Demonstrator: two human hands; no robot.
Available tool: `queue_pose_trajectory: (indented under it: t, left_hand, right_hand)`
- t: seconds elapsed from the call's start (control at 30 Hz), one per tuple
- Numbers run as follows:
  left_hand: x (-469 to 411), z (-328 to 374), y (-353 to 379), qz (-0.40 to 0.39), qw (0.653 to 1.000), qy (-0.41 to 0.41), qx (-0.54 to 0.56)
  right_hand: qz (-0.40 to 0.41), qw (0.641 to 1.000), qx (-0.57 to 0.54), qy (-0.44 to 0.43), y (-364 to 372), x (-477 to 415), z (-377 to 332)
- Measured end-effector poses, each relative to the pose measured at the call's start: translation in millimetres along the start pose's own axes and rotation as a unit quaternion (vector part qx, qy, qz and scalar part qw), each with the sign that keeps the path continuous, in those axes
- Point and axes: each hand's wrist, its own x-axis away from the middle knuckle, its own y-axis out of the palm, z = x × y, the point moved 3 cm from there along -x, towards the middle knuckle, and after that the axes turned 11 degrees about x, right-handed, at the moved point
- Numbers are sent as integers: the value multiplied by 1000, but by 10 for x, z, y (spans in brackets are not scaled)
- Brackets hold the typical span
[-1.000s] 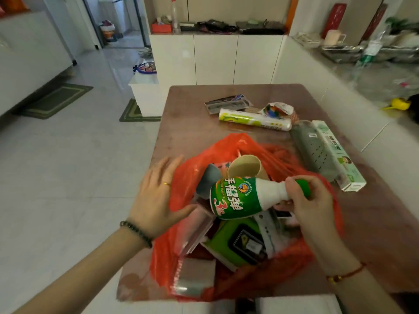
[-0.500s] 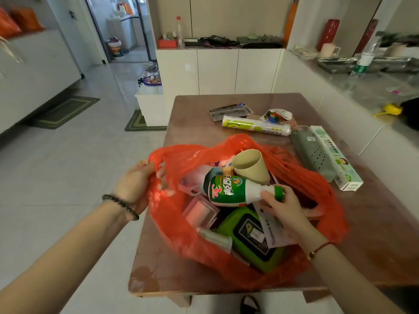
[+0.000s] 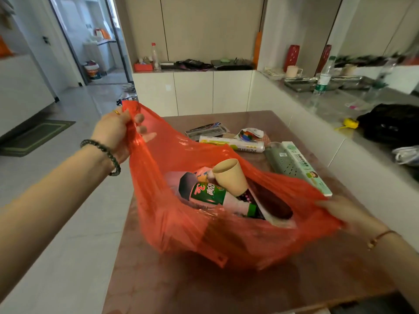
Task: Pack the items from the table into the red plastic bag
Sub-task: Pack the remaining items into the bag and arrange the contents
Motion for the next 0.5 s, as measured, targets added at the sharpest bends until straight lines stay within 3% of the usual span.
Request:
queue_pose_trajectory:
  t: [0.07, 0.23, 0.4, 0.5]
  left_hand:
    - [-141, 85, 25, 6, 1000, 22, 6]
    - [-545, 343, 88, 61, 992, 112, 7]
    - [-822, 436, 152, 68, 988, 136, -10]
    - [-885, 451, 124, 50, 987, 153, -16]
  right_hand:
    - [-1, 987, -159, 4, -166, -22, -265]
    - [38, 953, -299, -41, -481, -225, -1010]
    - [23, 936, -331, -122, -657, -392, -1553]
    - [91, 910, -348, -205, -942, -359, -1831]
